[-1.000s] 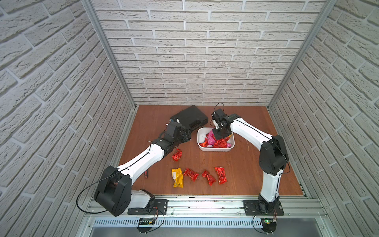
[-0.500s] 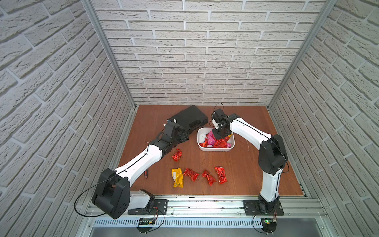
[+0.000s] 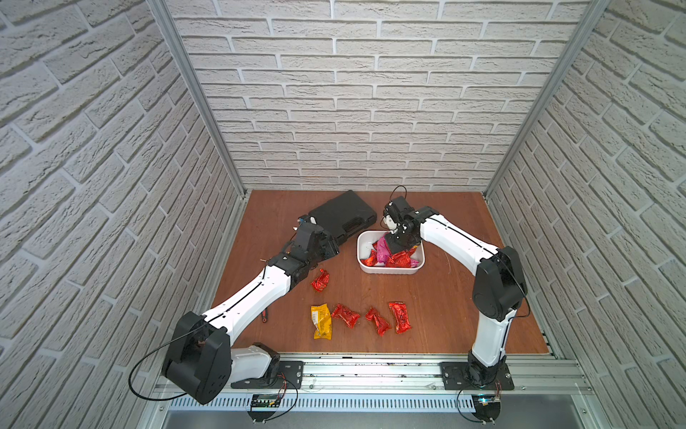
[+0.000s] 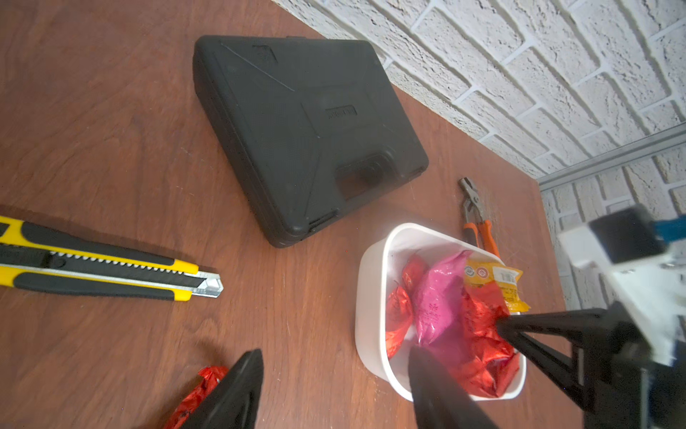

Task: Take the tea bags out of the storage box
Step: Pick up the tea bag from the storage box, then place the tea bag at the center of the board.

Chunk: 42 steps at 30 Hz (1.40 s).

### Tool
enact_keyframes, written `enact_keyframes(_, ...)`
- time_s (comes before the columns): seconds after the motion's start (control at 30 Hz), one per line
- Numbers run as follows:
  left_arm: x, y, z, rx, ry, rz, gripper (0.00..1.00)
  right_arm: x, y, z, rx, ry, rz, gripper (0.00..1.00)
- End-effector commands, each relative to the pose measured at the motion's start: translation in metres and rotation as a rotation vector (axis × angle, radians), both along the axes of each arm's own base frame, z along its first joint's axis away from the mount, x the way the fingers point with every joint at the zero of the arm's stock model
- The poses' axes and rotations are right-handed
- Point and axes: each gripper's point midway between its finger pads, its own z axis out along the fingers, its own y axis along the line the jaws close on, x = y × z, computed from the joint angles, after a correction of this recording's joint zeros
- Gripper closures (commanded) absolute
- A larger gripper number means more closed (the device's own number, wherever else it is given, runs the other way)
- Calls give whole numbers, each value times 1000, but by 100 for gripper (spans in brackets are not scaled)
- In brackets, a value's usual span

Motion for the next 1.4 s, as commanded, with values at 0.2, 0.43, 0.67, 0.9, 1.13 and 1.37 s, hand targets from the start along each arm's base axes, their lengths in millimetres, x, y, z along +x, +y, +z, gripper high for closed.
enact_keyframes(0.2, -11, 29, -2, 2, -5, 133, 33, -28, 53, 91, 219, -271, 150, 97)
enact_keyframes(0.43, -40, 69, -11, 6, 25, 310, 36, -75, 115, 79, 305, -259, 292, 97)
enact_keyframes(0.67, -67, 88, -25, -45, 39, 378, 35, -111, 171, 15, 283, -106, 398, 98)
enact_keyframes(0.9, -81, 94, -27, -65, 56, 395, 36, -113, 198, -40, 228, -23, 440, 97)
enact_keyframes(1.13, -80, 85, -31, -113, 69, 375, 36, -111, 211, -50, 223, -13, 457, 71)
enact_keyframes(1.37, -62, 61, -15, -127, 7, 271, 38, -101, 187, 11, 185, -169, 439, 58)
